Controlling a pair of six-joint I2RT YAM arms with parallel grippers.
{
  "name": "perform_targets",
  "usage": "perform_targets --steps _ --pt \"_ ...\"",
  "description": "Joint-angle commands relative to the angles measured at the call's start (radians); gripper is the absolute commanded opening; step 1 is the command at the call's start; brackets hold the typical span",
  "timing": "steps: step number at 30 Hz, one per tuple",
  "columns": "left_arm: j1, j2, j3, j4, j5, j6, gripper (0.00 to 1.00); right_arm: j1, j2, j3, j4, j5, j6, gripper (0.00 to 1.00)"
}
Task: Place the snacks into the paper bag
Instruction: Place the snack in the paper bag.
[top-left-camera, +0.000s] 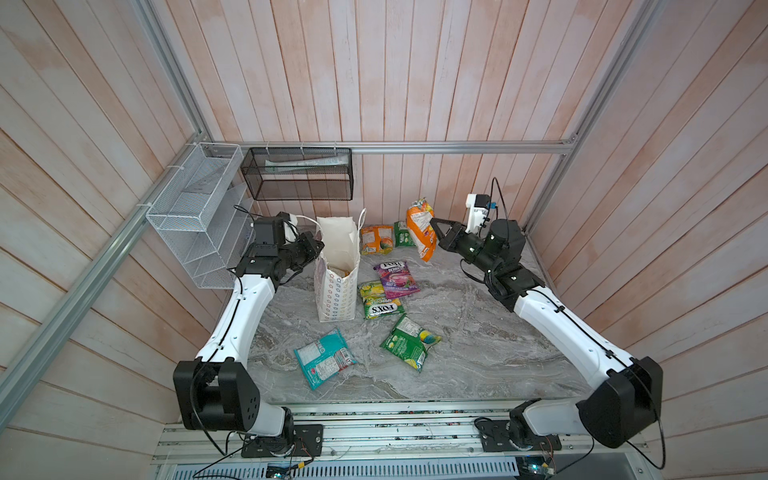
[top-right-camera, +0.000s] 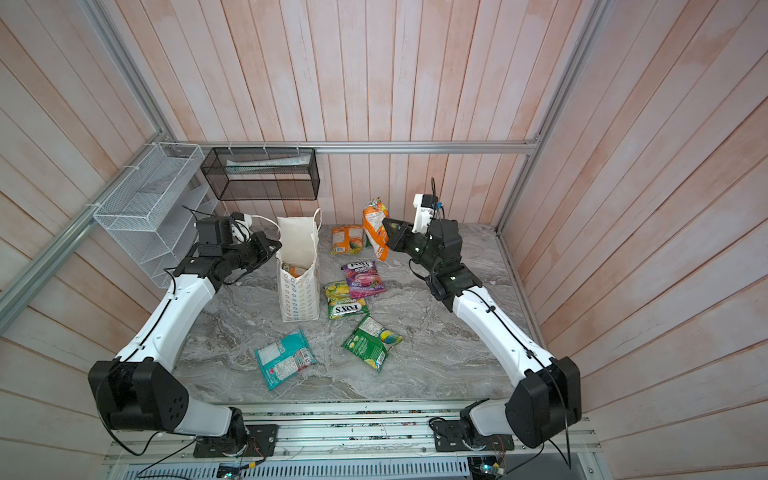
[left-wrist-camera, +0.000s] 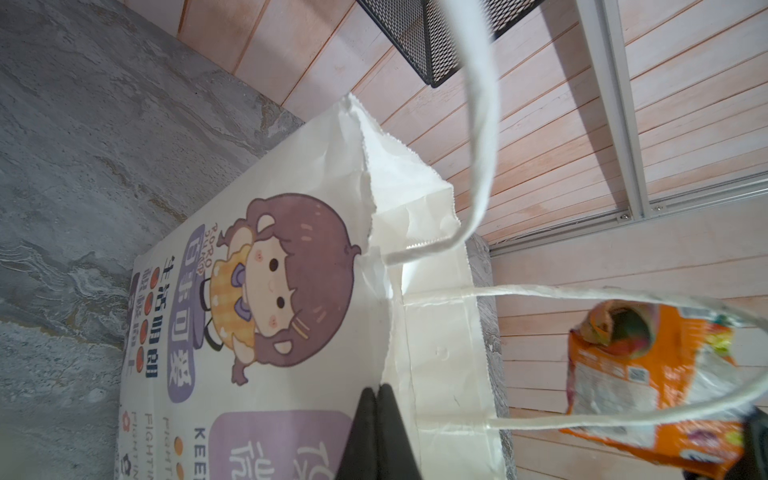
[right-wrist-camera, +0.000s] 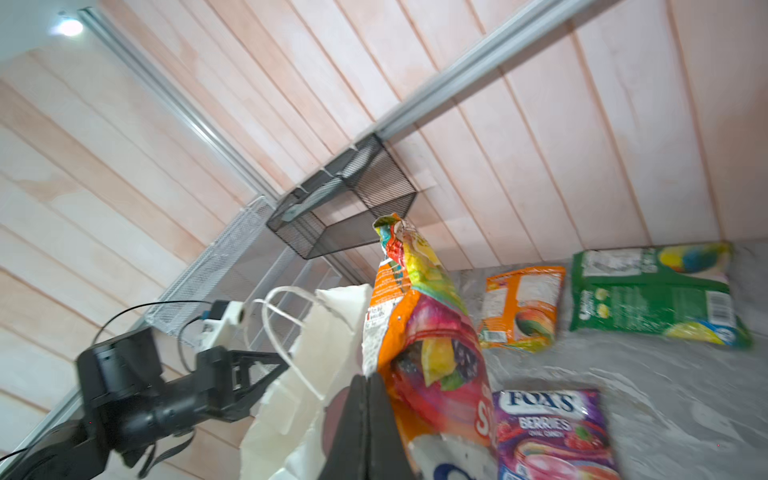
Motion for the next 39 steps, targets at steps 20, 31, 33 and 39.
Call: perform_targets --steps 20,31,33,39 --pt "0.004 -0.015 -0.017 0.025 0.031 -0.009 0.0 0.368 0.199 0.47 0.046 0.174 -0.178 0.0" --pt "0.005 -0.02 -0.017 0.023 0.03 -0.008 0.0 0.371 0.428 0.63 0.011 0.144 -0.132 0.0" --pt "0.006 -0.02 -0.017 0.025 0.029 -0.008 0.0 0.372 0.461 0.644 0.0 0.152 -0.125 0.0" --pt "0.009 -0.021 -0.017 0.024 0.031 -0.008 0.0 0.371 0.533 0.66 -0.026 0.157 -0.11 0.0"
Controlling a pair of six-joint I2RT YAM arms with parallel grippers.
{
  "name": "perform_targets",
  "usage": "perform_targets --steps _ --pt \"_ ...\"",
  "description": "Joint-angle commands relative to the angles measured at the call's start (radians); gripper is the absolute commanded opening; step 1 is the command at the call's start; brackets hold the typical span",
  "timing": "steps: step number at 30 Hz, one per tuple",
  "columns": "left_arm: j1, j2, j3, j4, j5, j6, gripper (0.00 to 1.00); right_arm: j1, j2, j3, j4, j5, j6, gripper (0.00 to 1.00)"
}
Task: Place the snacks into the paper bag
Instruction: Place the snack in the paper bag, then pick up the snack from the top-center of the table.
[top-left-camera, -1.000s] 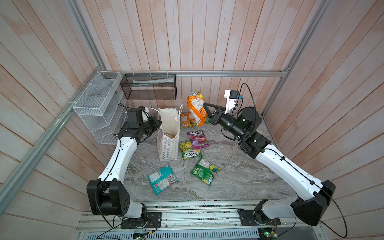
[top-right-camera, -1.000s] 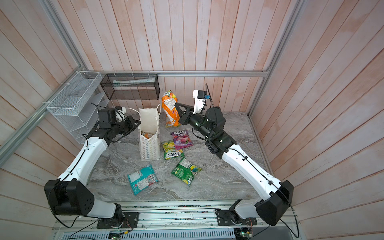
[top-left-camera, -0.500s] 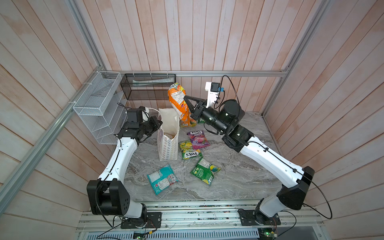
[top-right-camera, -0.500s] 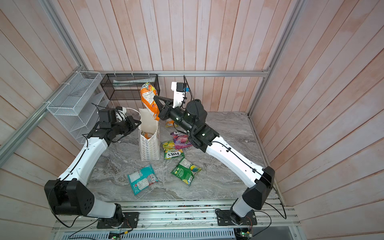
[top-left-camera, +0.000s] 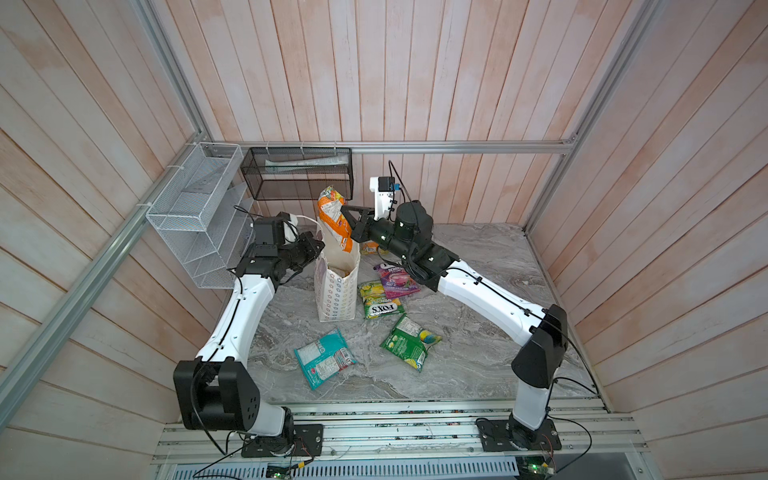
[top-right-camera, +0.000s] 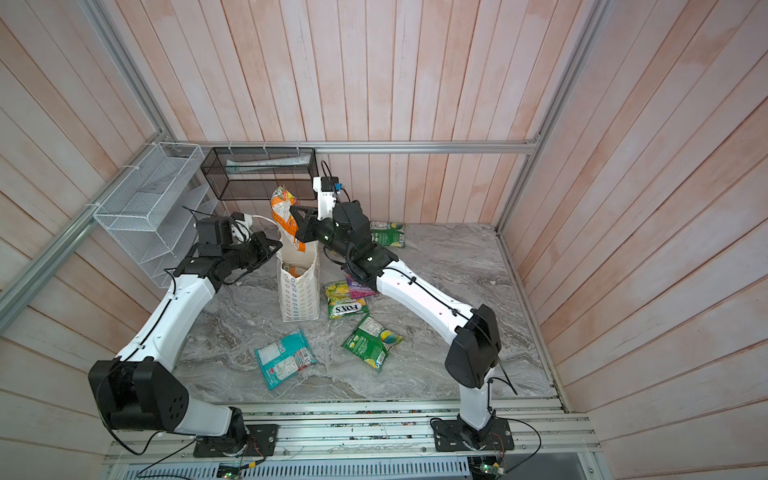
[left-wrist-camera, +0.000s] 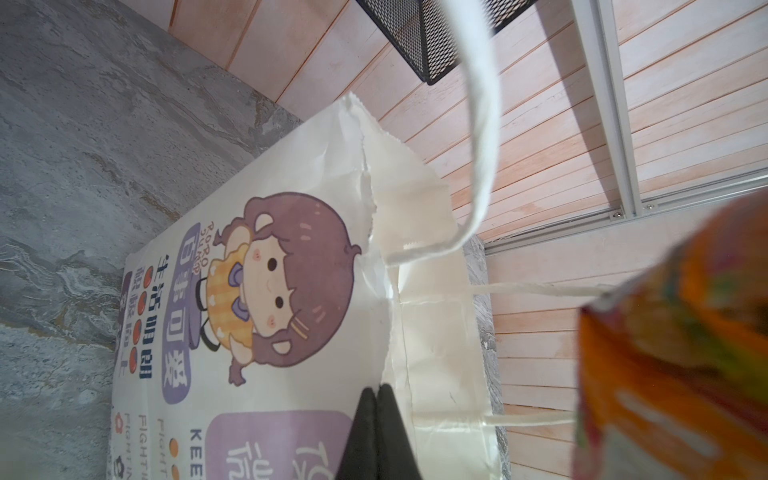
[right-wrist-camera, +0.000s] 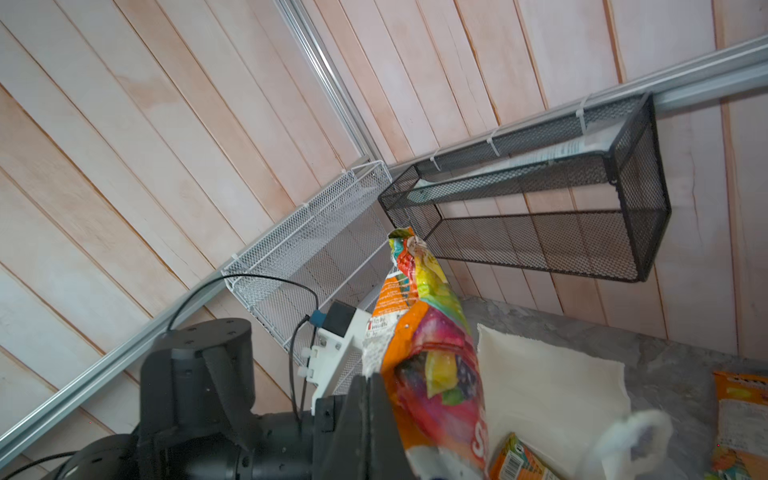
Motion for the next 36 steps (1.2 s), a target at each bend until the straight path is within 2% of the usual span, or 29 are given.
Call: perform_targets --steps 1,18,19,22,25,31,36 --pt "0.004 -0.021 -0.011 0.013 0.013 -0.003 0.0 0.003 0.01 0.032 0.025 0.0 0.022 0.0" --pt "0.012 -0.02 -0.014 0.019 0.023 -0.011 0.0 0.003 -0.003 -0.129 0.081 0.024 0.061 0.01" --pt "0.013 -0.019 -0.014 0.019 0.025 -0.011 0.0 0.002 -0.005 -0.13 0.082 0.024 0.06 0.04" --pt "0.013 -0.02 -0.014 0.019 0.025 -0.011 0.0 0.003 -0.015 -0.14 0.09 0.018 0.058 0.25" --pt "0.013 -0.02 -0.014 0.018 0.02 -0.011 0.0 0.002 -0.028 -0.142 0.09 0.017 0.058 0.37" --pt "0.013 -0.018 -0.015 0.019 0.021 -0.011 0.0 0.002 -0.07 -0.135 0.077 0.004 0.04 0.44" --pt "0.014 -0.015 -0.014 0.019 0.025 -0.012 0.0 -0.015 -0.138 -0.135 0.021 0.011 0.008 0.58"
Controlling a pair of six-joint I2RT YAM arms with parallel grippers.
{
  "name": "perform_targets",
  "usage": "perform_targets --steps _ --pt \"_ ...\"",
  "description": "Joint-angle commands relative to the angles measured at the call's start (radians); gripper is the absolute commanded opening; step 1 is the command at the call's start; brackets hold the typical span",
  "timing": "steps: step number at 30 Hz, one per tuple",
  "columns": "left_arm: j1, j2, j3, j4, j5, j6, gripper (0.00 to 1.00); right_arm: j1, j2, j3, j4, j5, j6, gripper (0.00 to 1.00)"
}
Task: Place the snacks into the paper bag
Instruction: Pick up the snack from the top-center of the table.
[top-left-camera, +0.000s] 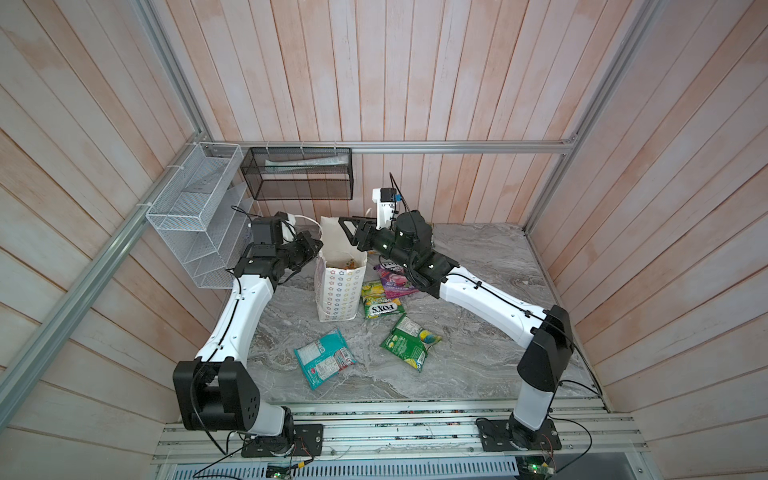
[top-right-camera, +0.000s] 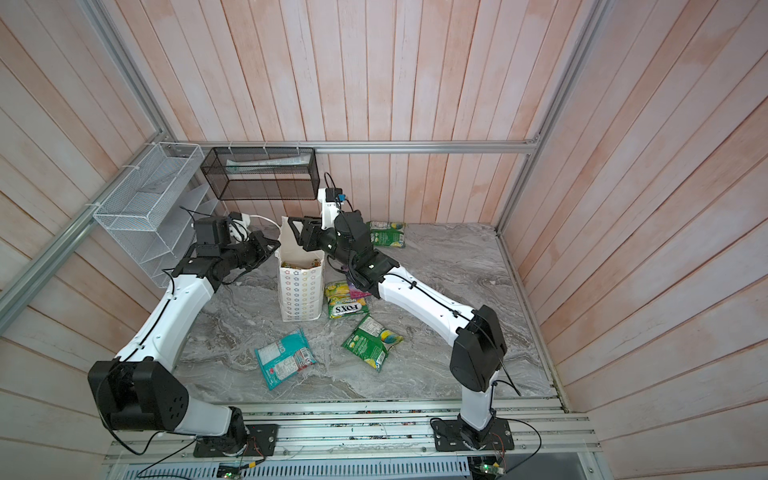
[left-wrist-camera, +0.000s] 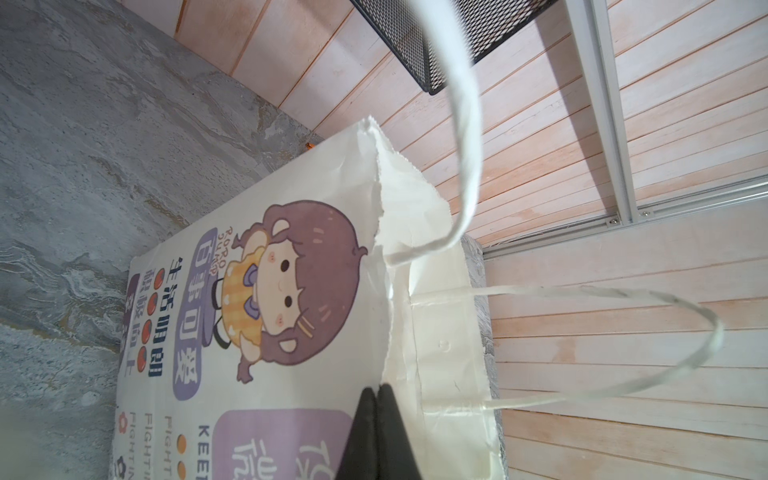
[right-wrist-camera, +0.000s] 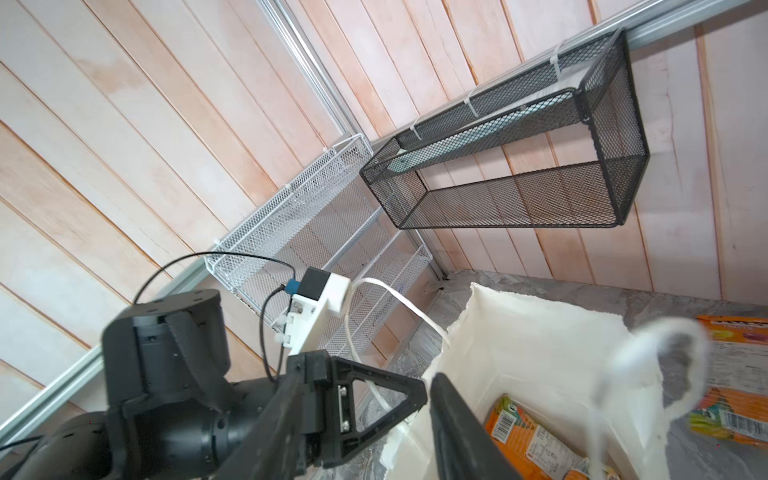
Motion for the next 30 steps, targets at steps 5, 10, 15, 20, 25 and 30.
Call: perform_targets --steps 5,10,15,20,25,30 --pt "0.003 -0.014 -0.012 0.01 0.016 -0.005 0.0 -0.085 -0.162 -0.06 -0.098 0.009 -0.013 0.8" --pt "0.002 -0.013 -0.015 0.013 0.022 -0.008 0.0 -0.203 -0.252 -0.175 -0.139 0.003 0.048 0.98" --pt "0.003 -0.007 -0.016 0.013 0.028 -0.011 0.0 -0.353 -0.314 -0.334 -0.119 -0.052 0.141 0.98" --pt "0.002 -0.008 -0.017 0.015 0.025 -0.011 0.0 -0.484 -0.316 -0.469 -0.06 -0.123 0.209 0.97" --pt "0.002 -0.005 -0.019 0.02 0.037 -0.016 0.0 -0.568 -0.207 -0.488 -0.053 -0.151 0.205 0.97" --pt "0.002 -0.004 -0.02 0.02 0.039 -0.016 0.0 -0.626 -0.012 -0.433 -0.032 -0.218 0.212 0.93"
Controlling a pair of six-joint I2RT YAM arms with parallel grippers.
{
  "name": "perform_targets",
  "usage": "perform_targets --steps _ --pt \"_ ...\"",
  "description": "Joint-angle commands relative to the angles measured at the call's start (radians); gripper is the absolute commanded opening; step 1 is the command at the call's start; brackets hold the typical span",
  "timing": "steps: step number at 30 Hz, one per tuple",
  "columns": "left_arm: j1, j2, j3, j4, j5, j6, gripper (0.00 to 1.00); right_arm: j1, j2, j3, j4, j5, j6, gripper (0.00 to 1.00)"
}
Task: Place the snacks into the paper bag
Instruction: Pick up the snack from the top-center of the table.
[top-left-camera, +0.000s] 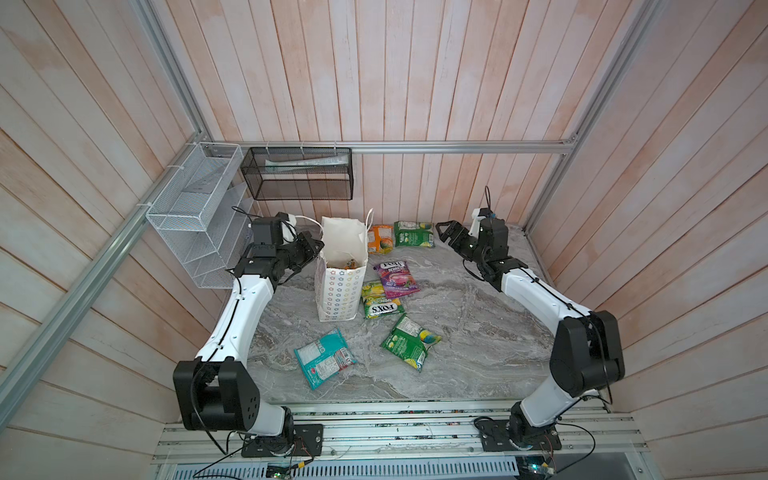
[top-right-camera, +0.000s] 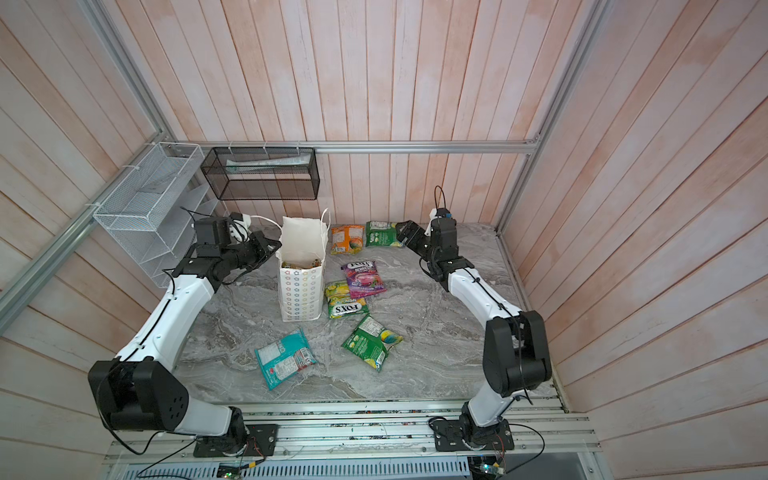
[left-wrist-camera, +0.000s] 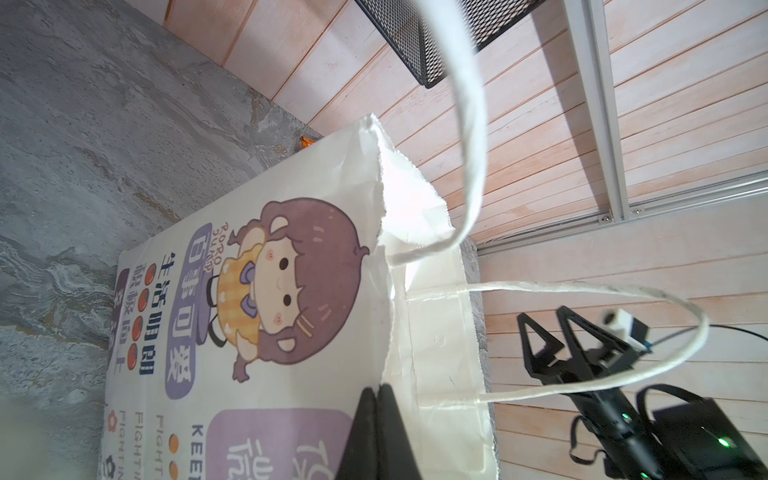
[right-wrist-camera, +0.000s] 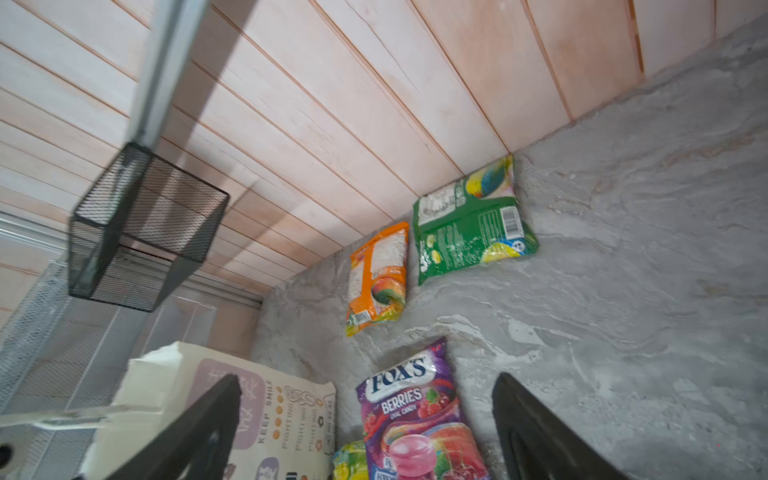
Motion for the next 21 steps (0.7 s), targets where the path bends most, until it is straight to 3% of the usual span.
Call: perform_targets --steps 1,11,21 --pt "0.002 -0.005 -0.016 0.018 0.019 -0.004 0.0 -0.025 0.125 0.054 0.028 -0.073 0.008 0.92" --pt "0.003 -0.007 -0.015 0.017 0.016 -0.002 0.0 -0.063 0.511 0.385 -0.067 -0.092 -0.028 0.86" --pt "0.009 -0.007 -0.015 0.021 0.022 -0.004 0.0 -0.073 0.713 0.599 -0.129 -0.089 -0.046 0.84"
